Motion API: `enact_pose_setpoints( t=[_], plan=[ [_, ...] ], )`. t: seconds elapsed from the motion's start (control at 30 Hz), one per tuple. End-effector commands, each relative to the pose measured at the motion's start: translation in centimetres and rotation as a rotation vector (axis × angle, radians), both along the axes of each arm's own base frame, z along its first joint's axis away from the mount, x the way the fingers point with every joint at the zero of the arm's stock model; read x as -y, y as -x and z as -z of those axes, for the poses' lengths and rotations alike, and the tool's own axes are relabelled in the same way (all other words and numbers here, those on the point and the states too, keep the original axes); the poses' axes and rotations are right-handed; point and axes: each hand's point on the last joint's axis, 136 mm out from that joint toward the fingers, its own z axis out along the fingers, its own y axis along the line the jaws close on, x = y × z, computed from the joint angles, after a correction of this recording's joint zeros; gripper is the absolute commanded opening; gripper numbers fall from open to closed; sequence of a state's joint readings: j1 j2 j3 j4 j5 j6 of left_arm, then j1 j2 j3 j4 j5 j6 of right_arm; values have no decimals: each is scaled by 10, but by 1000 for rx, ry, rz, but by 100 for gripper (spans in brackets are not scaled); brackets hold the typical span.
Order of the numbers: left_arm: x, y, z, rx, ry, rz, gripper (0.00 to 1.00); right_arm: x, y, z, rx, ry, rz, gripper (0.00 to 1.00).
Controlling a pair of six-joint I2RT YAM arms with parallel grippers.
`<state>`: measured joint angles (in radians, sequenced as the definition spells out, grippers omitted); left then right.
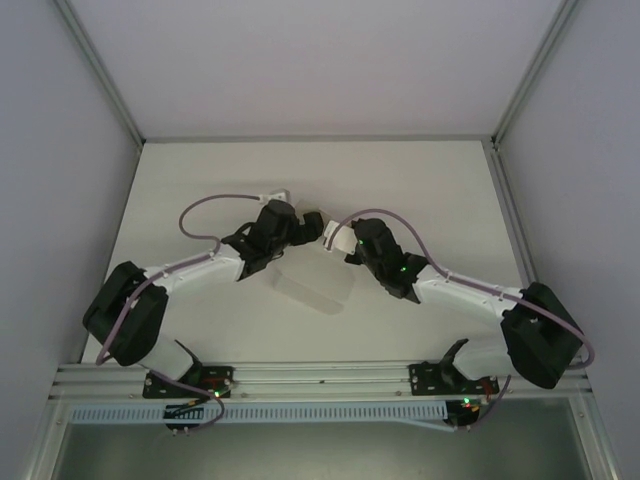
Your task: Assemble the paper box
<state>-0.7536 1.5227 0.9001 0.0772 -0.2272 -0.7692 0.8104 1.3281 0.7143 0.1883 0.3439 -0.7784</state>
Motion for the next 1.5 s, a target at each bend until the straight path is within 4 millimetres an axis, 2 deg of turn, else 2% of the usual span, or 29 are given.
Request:
enact_pose_setpoints(
  t=[0.0,0.17,0.27,0.4,0.5,0.63,0.7,0.8,0.87,1.07,1.3,1.47],
  plan=[
    [0,-6,-8,10,-8,-45,100,-33,15,-14,11,-75,-113,0],
    [-36,7,4,-7,-44,0,100,-12,9,-10,-7,-48,-61,0],
    [-44,19,0,48,12,158,100,-4,8,-13,-63,-105,-66,0],
    [-61,29,-2,85,98,253,100,-3,15,-16,-115,-143,-124,0],
    [-66,33,-4,103,148,289,100,0,16,-20,-144,-178,-131,0],
    [-58,36,-11,142,259,353,98,-3,18,-24,-171,-212,-150,0],
    [-53,35,-14,167,303,377,92,-4,17,-27,-179,-233,-152,0],
    [-46,34,-14,193,365,408,73,-2,13,-30,-191,-259,-132,0],
    [-47,33,-11,199,412,408,65,1,11,-33,-200,-277,-118,0],
    [-46,40,-15,257,531,455,52,6,9,-35,-230,-310,-105,0],
    [-39,35,-15,265,570,492,42,5,11,-30,-260,-315,-106,0],
    [-38,29,-10,253,561,484,26,6,12,-32,-260,-320,-101,0]
  ],
)
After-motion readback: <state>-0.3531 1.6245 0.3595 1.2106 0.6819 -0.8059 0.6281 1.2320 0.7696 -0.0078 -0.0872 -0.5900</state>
